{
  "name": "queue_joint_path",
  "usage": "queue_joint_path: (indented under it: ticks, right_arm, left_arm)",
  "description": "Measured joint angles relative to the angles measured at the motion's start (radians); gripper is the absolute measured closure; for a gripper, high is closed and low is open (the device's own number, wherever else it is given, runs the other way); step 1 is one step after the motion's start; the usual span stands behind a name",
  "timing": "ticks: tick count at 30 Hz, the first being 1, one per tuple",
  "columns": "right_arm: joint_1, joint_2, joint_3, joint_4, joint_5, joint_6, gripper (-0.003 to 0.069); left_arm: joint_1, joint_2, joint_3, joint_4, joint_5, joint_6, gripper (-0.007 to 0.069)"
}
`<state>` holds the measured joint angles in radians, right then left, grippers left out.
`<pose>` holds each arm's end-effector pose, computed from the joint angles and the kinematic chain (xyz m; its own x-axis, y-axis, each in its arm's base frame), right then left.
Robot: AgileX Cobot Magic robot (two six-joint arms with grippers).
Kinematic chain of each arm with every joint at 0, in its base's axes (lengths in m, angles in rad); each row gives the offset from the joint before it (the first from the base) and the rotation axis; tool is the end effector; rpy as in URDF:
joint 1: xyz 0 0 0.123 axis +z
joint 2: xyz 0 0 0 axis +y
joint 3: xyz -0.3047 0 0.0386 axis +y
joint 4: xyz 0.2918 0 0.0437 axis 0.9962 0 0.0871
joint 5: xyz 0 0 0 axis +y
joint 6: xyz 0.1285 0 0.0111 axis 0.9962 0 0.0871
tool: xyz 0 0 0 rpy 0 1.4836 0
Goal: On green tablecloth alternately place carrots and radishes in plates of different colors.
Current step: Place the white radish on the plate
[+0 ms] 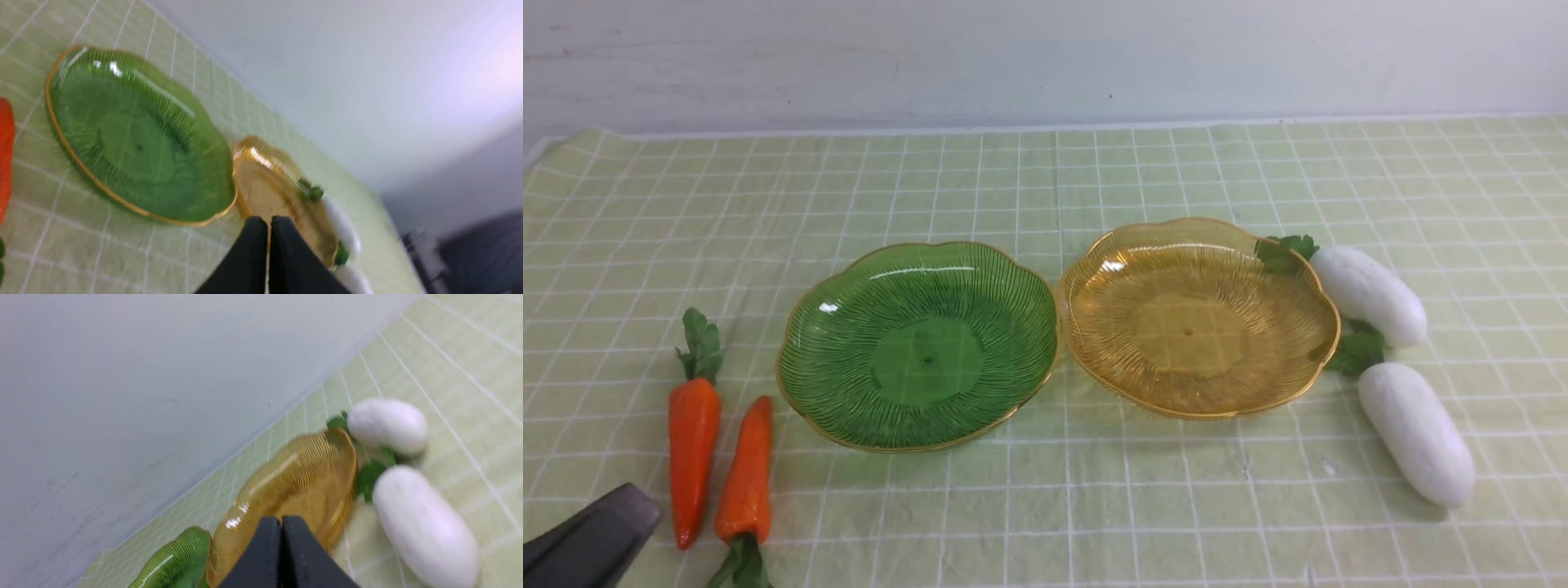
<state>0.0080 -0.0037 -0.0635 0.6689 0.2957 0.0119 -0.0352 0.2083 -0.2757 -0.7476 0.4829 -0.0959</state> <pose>0.1096 0.0243 0.2134 -0.1785 0.6011 -0.7790 -0.0995 0.7766 0.6221 0.1161 -0.0449 0.2611 -0.3905 -0.6562 -0.6456 0.0935 0.6694 -0.7370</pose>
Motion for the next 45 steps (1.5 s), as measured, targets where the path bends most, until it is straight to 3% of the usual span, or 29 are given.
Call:
queue_joint_path:
  ticks: [5,9,13,17,25,31,41,45]
  right_arm:
    - [0.000,0.143,-0.148,-0.088,0.042,-0.135,0.0673]
    - [0.000,0.475,-0.249,-0.190,0.275,-0.133,0.0673]
    - [0.000,0.727,-0.326,-0.235,0.407,-0.130,0.0670]
    - [0.000,0.976,-0.449,-0.225,0.467,-0.204,0.0669]
    - [0.000,1.202,-0.639,-0.192,0.485,-0.414,0.0624]
    - [0.000,1.319,-0.731,-0.210,0.450,-0.487,0.0491]
    - [0.000,1.490,-0.749,-0.311,0.249,-0.510,0.0102]
    - [0.000,1.583,-0.754,-0.312,0.210,-0.508,0.0053]
  left_arm:
    - [0.000,0.309,-0.126,0.078,0.216,0.086,0.0632]
    - [0.000,0.620,-0.205,0.113,0.366,0.238,0.0632]
    - [0.000,0.790,-0.236,0.114,0.384,0.333,0.0632]
    - [0.000,0.925,-0.247,0.097,0.368,0.419,0.0632]
    - [0.000,0.954,-0.248,0.084,0.358,0.441,0.0631]
    - [0.000,0.954,-0.249,0.060,0.358,0.440,0.0631]
    - [0.000,0.954,-0.249,0.057,0.351,0.440,0.0631]
    - [0.000,0.954,-0.249,0.057,0.347,0.441,0.0631]
